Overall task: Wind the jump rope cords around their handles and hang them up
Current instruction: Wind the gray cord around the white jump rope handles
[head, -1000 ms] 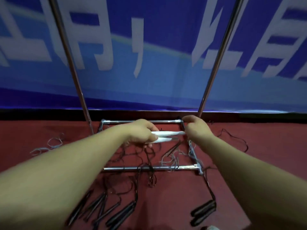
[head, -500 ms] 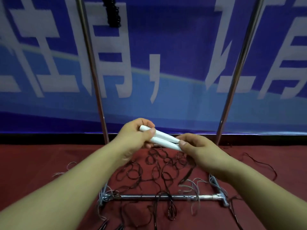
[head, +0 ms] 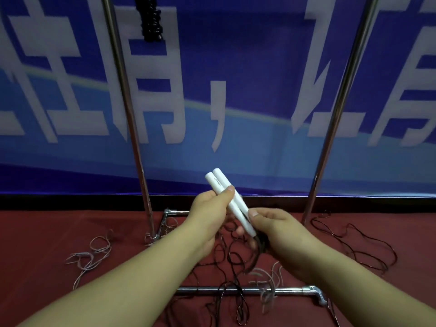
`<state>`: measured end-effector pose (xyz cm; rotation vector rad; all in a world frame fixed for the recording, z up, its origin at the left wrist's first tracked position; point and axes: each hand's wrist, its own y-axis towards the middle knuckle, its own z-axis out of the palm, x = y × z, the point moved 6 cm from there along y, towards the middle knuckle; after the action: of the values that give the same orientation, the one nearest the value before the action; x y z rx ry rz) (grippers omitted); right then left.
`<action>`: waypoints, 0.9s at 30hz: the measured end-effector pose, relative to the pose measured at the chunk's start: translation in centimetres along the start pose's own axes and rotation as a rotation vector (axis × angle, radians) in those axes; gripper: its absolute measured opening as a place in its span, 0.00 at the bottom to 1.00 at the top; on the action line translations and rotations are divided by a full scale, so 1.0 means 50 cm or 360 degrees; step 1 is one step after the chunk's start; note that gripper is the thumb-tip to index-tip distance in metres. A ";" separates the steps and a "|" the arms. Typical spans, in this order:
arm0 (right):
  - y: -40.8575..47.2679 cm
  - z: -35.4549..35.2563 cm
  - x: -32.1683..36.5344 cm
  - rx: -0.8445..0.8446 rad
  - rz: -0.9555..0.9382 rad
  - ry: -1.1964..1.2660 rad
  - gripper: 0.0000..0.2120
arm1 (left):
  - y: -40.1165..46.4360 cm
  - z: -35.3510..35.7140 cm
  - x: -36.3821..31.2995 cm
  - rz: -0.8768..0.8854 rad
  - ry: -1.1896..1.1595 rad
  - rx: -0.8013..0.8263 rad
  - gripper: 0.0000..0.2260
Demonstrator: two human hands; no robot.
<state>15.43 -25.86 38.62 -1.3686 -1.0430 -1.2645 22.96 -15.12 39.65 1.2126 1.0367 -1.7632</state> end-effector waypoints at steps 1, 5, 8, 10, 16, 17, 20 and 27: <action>0.002 0.000 -0.006 0.0009 0.0015 -0.0009 0.15 | 0.004 0.002 0.004 -0.0002 -0.0034 -0.0015 0.11; 0.011 -0.006 -0.025 -0.0031 0.0060 -0.0031 0.16 | 0.021 0.022 0.027 -0.0059 -0.0177 -0.0023 0.09; 0.016 -0.012 -0.026 -0.0032 0.0100 -0.0040 0.16 | 0.037 0.036 0.031 -0.0063 -0.0295 -0.0004 0.09; 0.023 -0.017 -0.021 -0.0017 0.0141 -0.0002 0.17 | 0.048 0.037 0.023 -0.0024 -0.0318 -0.0009 0.09; 0.070 -0.040 -0.046 -0.0089 0.0343 -0.0221 0.28 | 0.088 0.016 -0.007 0.0176 -0.0051 -0.0108 0.11; 0.072 -0.040 -0.047 -0.0067 0.0329 -0.0343 0.29 | 0.094 0.009 -0.007 0.0197 -0.0013 -0.0142 0.11; 0.063 -0.043 -0.042 0.0023 0.0282 -0.0614 0.29 | 0.114 -0.029 -0.006 0.0216 0.0114 -0.0285 0.11; 0.063 -0.102 -0.053 -0.0026 0.0295 -0.1004 0.29 | 0.138 -0.119 -0.042 0.0498 0.0799 -0.0190 0.08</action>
<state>17.38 -31.38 35.69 -1.8887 -1.2831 -0.7107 31.79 -12.14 38.92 1.6841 1.1338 -1.1662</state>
